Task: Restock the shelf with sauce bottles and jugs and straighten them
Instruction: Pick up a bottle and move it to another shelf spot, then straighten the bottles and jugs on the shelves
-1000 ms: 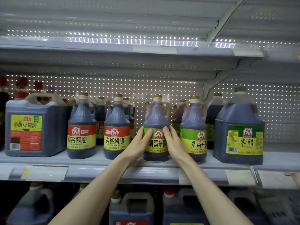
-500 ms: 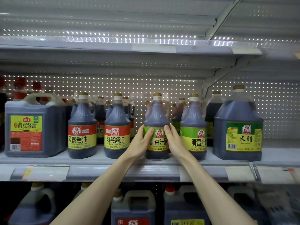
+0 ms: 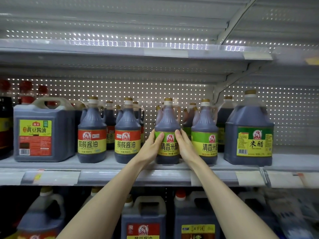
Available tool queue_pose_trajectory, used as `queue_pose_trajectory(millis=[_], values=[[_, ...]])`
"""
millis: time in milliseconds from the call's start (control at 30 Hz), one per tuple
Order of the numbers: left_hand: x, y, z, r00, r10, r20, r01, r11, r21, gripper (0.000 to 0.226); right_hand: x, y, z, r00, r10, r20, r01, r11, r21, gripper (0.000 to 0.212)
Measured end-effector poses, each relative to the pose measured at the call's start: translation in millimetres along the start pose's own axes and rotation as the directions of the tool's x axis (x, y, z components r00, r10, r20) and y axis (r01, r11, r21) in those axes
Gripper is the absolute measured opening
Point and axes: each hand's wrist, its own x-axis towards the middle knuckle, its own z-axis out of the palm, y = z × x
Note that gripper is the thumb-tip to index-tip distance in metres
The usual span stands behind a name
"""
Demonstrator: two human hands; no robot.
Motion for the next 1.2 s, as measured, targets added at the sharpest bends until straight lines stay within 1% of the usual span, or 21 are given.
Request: queue_pose_trajectory(millis=[100,200,267,367,500,600,667,700,767,800,900,933,1067,1133,1200], values=[[-4.6,0.5,0.5,1.000,-0.028,0.001,0.028,1.000,0.006,0.045,-7.0,-3.4,0.6,1.000,0.018,0.013,-0.018,1.000,0.013,0.050],[-10.3,7.5,2.5,0.998,-0.065,0.001,0.065,0.998,0.007,0.052,-12.4,-9.0,-0.3,0.999,0.040,0.026,-0.041,0.999,0.029,0.052],[-15.1,17.2,5.2,0.996,-0.087,-0.032,0.088,0.996,0.015,0.058,-14.2,-15.3,-5.1,0.998,0.054,0.036,-0.055,0.998,0.030,0.057],[-19.0,34.6,2.4,0.987,-0.107,-0.117,0.113,0.992,0.049,0.069,-16.1,-29.0,-16.7,0.999,0.025,0.040,-0.026,0.999,0.032,0.064],[-38.2,60.0,1.3,0.986,-0.042,-0.163,0.062,0.990,0.124,0.072,-33.9,-50.2,-28.4,0.997,-0.050,0.054,0.049,0.999,0.020,0.065],[-65.0,80.7,2.3,0.976,0.063,-0.210,-0.019,0.979,0.203,0.065,-51.3,-67.6,-31.3,0.989,-0.136,0.063,0.137,0.990,-0.021,0.064],[-85.6,92.5,-3.8,0.959,0.115,-0.260,-0.053,0.971,0.234,0.059,-64.5,-78.0,-28.5,0.978,-0.191,0.082,0.194,0.980,-0.035,0.063],[-97.6,97.1,-9.0,0.952,0.130,-0.278,-0.060,0.967,0.247,0.060,-71.5,-82.6,-25.4,0.973,-0.210,0.096,0.215,0.976,-0.039,0.061],[-122.9,105.0,-19.9,0.939,0.151,-0.308,-0.064,0.959,0.277,0.069,-85.2,-90.1,-15.5,0.961,-0.249,0.119,0.252,0.968,-0.011,0.056],[-135.5,107.7,-26.4,0.931,0.160,-0.327,-0.062,0.955,0.291,0.069,-92.1,-93.3,-8.7,0.956,-0.264,0.124,0.264,0.964,0.019,0.053],[-171.5,119.2,-47.9,0.900,0.186,-0.394,-0.050,0.943,0.329,0.053,-111.3,-103.4,16.7,0.946,-0.291,0.142,0.281,0.956,0.086,0.046],[-183.2,123.2,-55.4,0.892,0.192,-0.408,-0.047,0.939,0.340,0.052,-116.4,-106.1,26.3,0.942,-0.299,0.153,0.286,0.953,0.099,0.045],[-227.1,137.1,-87.4,0.867,0.195,-0.458,-0.019,0.933,0.360,0.066,-136.4,-121.4,66.4,0.928,-0.316,0.199,0.292,0.946,0.142,0.041],[-244.4,143.7,-106.2,0.849,0.201,-0.488,-0.006,0.928,0.372,0.061,-144.5,-131.4,88.6,0.920,-0.329,0.213,0.301,0.941,0.156,0.038],[-262.2,150.0,-125.7,0.839,0.216,-0.499,-0.003,0.920,0.393,0.052,-154.1,-141.0,112.7,0.911,-0.334,0.241,0.297,0.938,0.177,0.040]])
